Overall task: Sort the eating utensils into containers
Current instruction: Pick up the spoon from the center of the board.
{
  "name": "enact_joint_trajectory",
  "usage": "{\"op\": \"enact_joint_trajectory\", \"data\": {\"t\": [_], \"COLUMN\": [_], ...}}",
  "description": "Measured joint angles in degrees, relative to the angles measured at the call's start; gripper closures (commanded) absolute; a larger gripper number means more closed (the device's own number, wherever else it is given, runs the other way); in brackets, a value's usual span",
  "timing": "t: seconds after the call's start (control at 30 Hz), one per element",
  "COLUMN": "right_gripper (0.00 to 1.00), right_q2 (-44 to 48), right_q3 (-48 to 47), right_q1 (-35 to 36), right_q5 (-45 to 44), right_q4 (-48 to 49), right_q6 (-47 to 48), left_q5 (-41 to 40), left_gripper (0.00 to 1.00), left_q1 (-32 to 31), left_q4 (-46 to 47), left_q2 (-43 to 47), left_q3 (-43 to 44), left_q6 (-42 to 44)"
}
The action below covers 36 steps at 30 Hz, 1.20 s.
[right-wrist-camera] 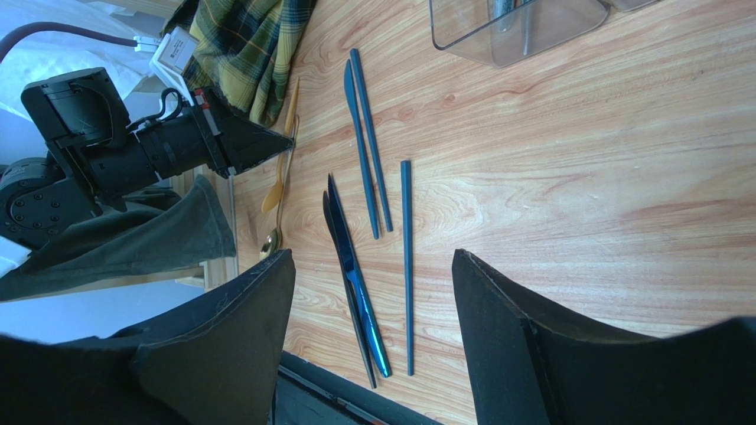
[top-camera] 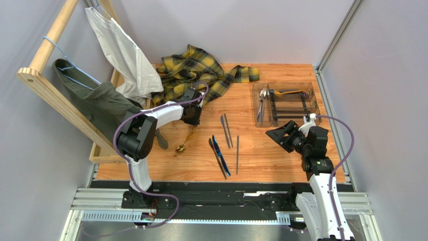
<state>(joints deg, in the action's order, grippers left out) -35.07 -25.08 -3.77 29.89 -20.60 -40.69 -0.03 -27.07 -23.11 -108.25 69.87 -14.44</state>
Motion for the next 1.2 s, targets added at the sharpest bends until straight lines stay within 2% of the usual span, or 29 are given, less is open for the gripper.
{"op": "enact_joint_trajectory", "data": {"t": [0.03,0.33,0.7,0.9,1.07,1.2], "right_gripper": [0.31,0.31,0.31,0.31,0.31,0.31], "right_q2": [0.0,-0.24,-1.33,-1.7,-1.7,-2.12], "right_q3": [0.04,0.85,0.85,0.83,0.83,0.83], "right_q1": [0.0,0.39,2.4,5.35,9.92,14.73], "right_q5": [0.0,-0.07,0.07,0.04,-0.02,-1.01], "right_q4": [0.04,0.02,0.28,1.16,2.91,5.27], "right_q6": [0.0,0.02,-0.37,-1.55,-3.98,-6.62], "left_q5": [-0.02,-0.02,4.76,11.89,21.38,25.88], "left_gripper": [1.0,1.0,1.0,1.0,1.0,1.0], "left_q1": [0.0,0.0,-1.57,-5.27,-7.19,-9.4], "left_q4": [0.15,-0.2,-2.49,-1.33,3.28,5.75], "left_q2": [0.09,3.04,15.82,21.57,25.42,26.8], "left_q3": [-0.15,-2.93,-7.04,-9.81,-15.26,-16.98], "left_q6": [0.04,0.28,0.24,-0.5,-4.02,-7.02]}}
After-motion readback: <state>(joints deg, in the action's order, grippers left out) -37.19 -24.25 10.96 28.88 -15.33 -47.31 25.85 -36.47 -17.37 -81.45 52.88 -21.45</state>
